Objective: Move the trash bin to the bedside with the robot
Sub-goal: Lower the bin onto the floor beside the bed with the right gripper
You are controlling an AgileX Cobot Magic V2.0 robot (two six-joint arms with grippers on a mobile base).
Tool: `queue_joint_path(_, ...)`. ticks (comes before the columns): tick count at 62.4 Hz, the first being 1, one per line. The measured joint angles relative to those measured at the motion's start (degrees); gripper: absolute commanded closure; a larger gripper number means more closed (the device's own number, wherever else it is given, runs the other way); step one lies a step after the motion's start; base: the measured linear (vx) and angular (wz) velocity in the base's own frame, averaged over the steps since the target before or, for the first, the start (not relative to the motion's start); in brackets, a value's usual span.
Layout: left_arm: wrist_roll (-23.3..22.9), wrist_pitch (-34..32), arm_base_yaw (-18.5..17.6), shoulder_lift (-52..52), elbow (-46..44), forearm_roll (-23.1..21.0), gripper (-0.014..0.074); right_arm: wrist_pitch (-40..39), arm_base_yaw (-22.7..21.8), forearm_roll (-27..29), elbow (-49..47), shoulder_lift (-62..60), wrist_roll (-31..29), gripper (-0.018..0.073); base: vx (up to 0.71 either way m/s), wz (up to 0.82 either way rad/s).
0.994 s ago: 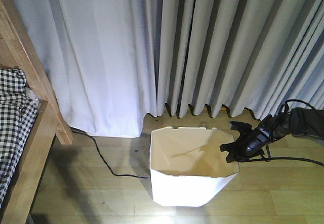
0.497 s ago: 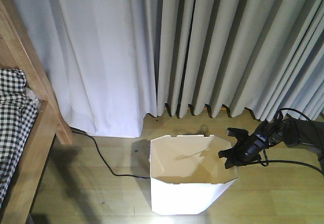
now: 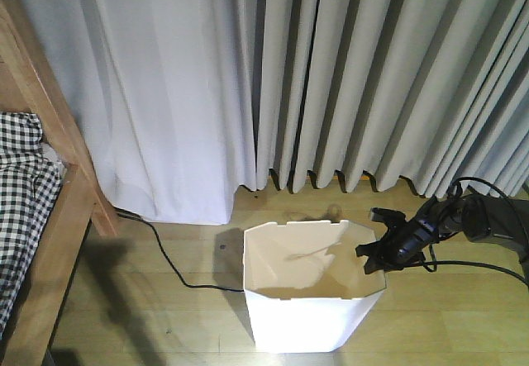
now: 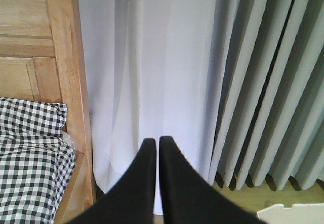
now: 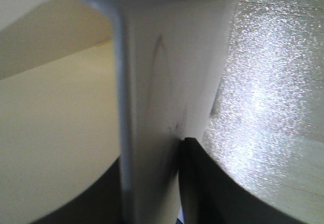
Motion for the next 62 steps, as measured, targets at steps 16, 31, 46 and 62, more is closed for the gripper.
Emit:
queue_joint_path(16, 0.00, 0.00, 0.00, 0.00, 0.00, 0.00, 0.0602, 0.17, -0.10, 0.83, -0.33, -0.62, -0.21, 0.0268, 0.00, 0.00)
queue_joint_path(31, 0.00, 0.00, 0.00, 0.00, 0.00, 0.00, 0.0602, 0.55, -0.05, 1.43, -0.64, -0.82, -0.38, 0.0156, 0.00, 0.00)
queue_joint_path(46, 0.00, 0.00, 0.00, 0.00, 0.00, 0.00, 0.0602, 2.37, -0.05, 0.76, -3.40, -0.87, 1.51, 0.0118, 0.00, 0.00)
queue_joint_path(62, 0.00, 0.00, 0.00, 0.00, 0.00, 0.00, 0.0602, 0.96, -0.05, 0.64, -3.61, -0.86, 2.17, 0.0120, 0.00, 0.00)
